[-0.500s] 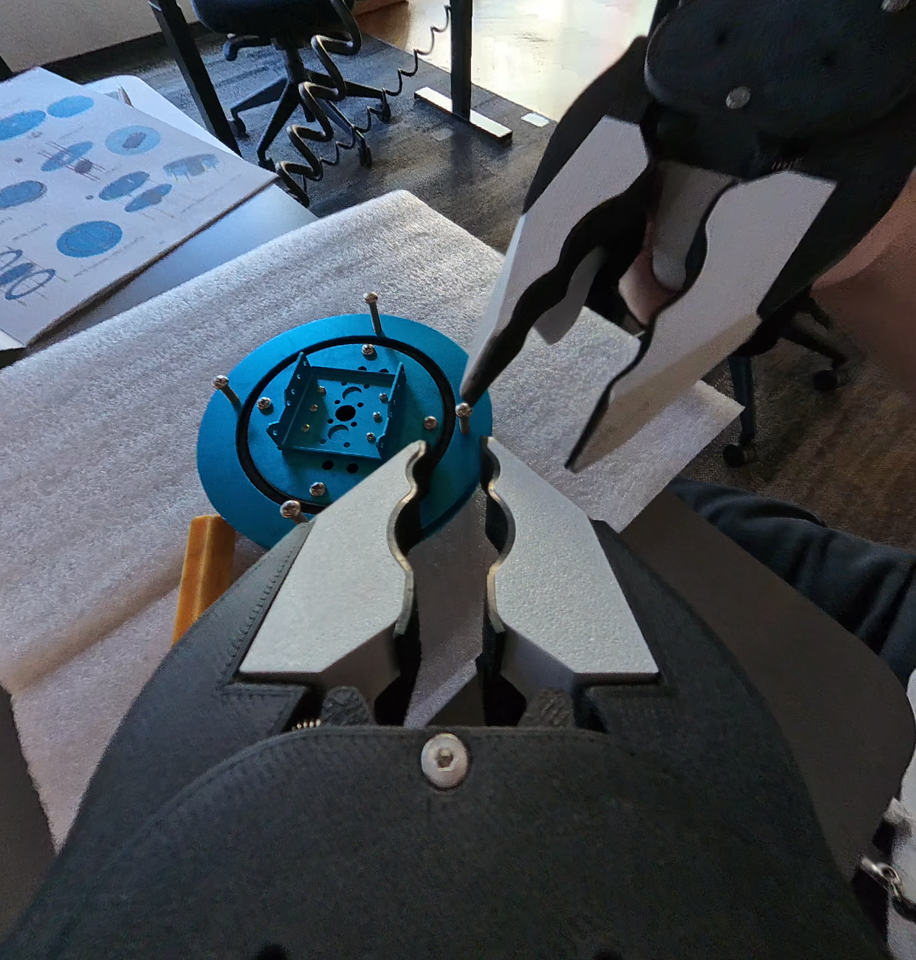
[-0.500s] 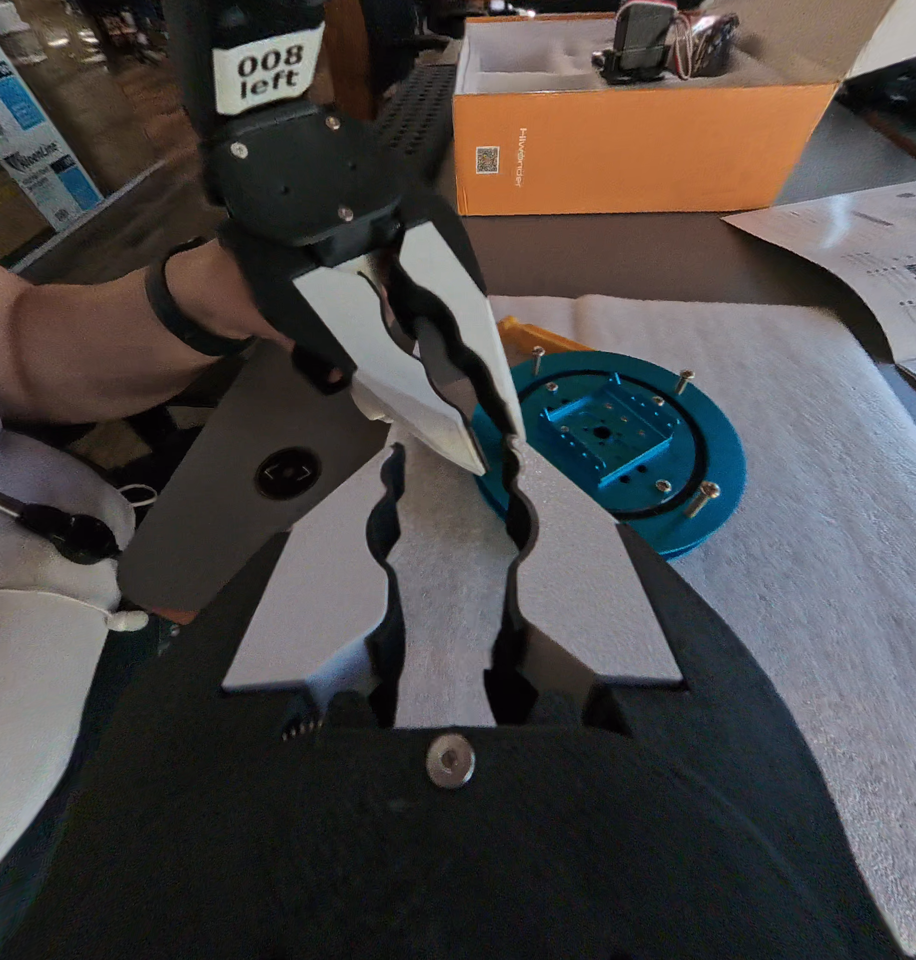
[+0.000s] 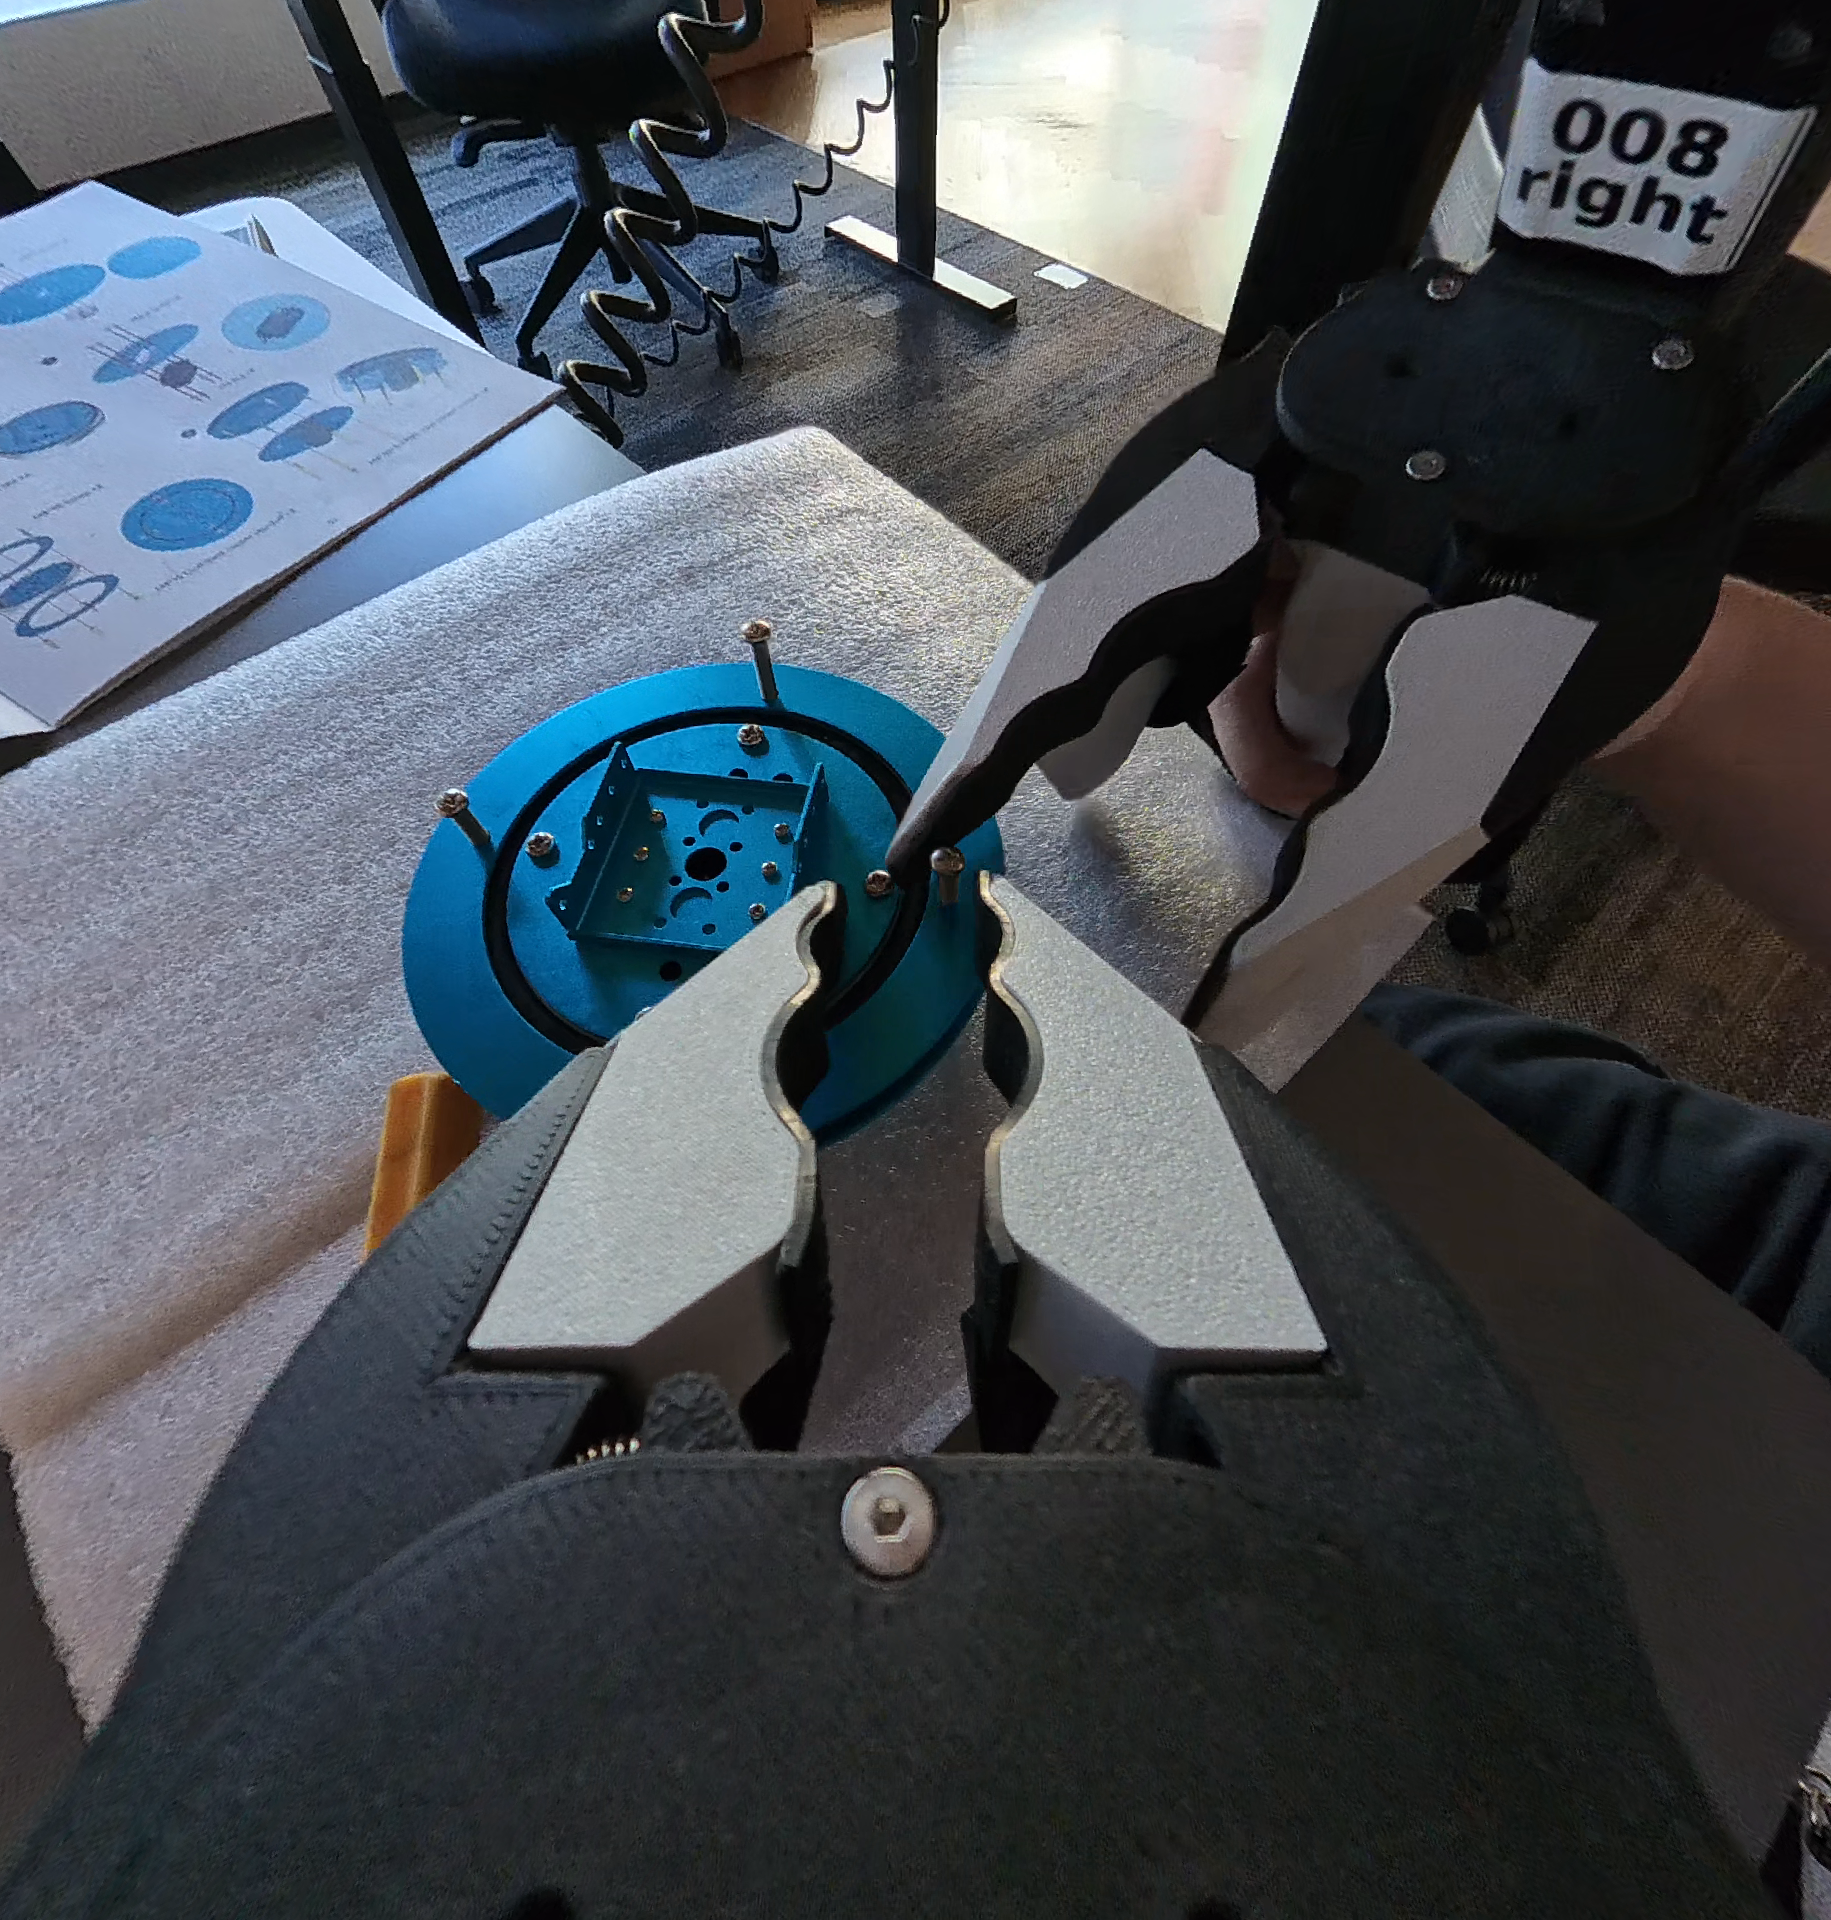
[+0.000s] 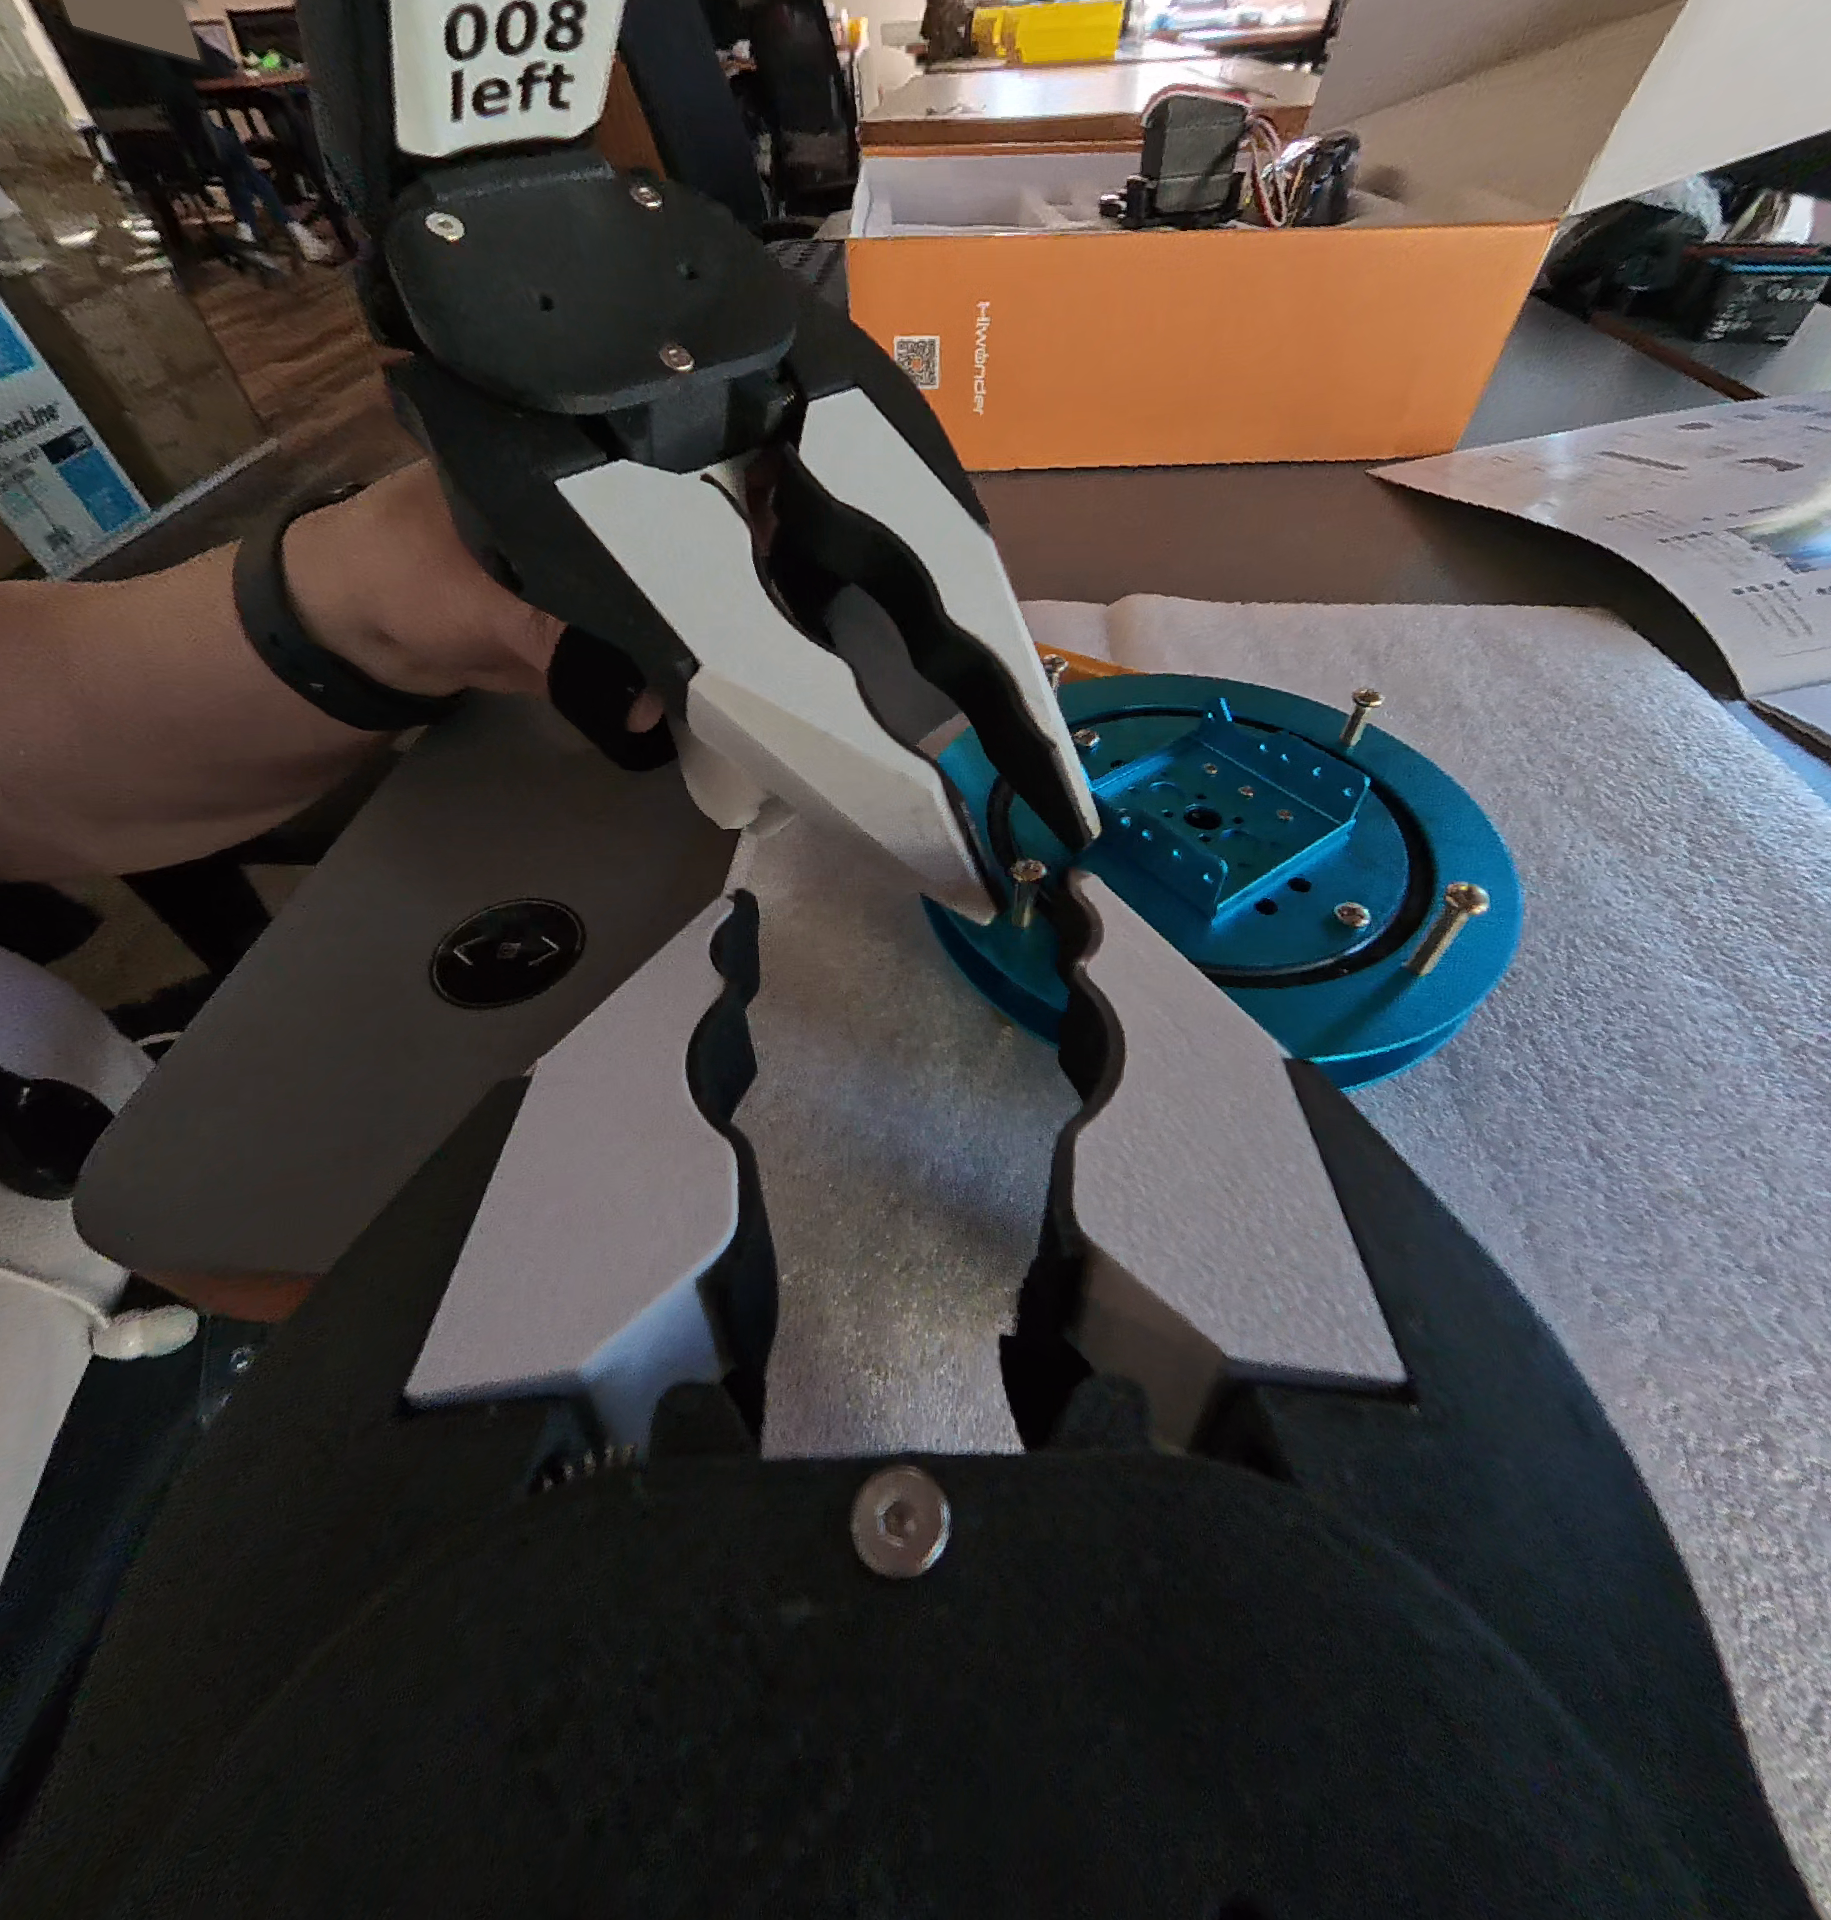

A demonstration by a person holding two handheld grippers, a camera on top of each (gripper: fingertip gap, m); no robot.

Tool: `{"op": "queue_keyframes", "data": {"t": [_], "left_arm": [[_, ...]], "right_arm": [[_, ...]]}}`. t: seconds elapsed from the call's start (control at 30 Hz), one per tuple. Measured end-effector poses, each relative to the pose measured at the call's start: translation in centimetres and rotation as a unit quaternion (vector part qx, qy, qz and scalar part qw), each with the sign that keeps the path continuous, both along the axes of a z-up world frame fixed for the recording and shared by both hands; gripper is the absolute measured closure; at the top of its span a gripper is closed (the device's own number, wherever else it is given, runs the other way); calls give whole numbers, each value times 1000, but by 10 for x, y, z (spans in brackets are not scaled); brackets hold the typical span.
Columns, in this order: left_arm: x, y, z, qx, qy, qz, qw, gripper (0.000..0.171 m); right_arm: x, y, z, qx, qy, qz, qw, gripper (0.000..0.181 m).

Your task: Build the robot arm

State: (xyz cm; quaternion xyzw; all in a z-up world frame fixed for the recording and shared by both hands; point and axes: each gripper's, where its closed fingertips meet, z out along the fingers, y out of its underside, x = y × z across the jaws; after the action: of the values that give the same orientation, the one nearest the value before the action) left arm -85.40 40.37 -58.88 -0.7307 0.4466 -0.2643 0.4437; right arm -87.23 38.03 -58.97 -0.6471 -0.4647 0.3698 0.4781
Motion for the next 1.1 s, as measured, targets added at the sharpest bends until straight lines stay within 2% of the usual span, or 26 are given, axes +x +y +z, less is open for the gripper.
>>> {"op": "queue_keyframes", "data": {"t": [0.33, 0.4, 0.43, 0.5, 0.57, 0.7, 0.83, 0.93, 1.1], "left_arm": [[-2, 1, -1, -9, -3, 0, 1000, 154], [-7, 7, -1, -1, 1, 18, 1000, 167], [-8, 8, 0, 5, 0, 20, 1000, 167], [-7, 4, 3, 6, -11, 6, 1000, 158], [-7, 3, 5, 7, -16, 4, 1000, 155], [-2, -3, 0, 15, 7, -16, 1000, 145], [2, 0, -2, 26, 21, -14, 999, 145], [-1, 2, -1, 15, 11, -8, 1000, 152], [-3, 1, 6, 11, -17, -12, 1000, 150]], "right_arm": [[4, -4, 5, 23, 43, -17, 999, 127], [7, -7, 6, 25, 45, -14, 999, 138], [8, -7, 7, 25, 49, -20, 998, 139], [14, 3, 10, 27, 56, -50, 997, 126], [13, 3, 13, 19, 67, -40, 997, 124], [2, 1, 6, 28, 30, -23, 999, 123], [2, -2, 4, 27, 24, -15, 999, 126], [7, -6, 6, 30, 27, -12, 999, 143], [5, 1, 10, 27, 35, -21, 999, 124]]}}
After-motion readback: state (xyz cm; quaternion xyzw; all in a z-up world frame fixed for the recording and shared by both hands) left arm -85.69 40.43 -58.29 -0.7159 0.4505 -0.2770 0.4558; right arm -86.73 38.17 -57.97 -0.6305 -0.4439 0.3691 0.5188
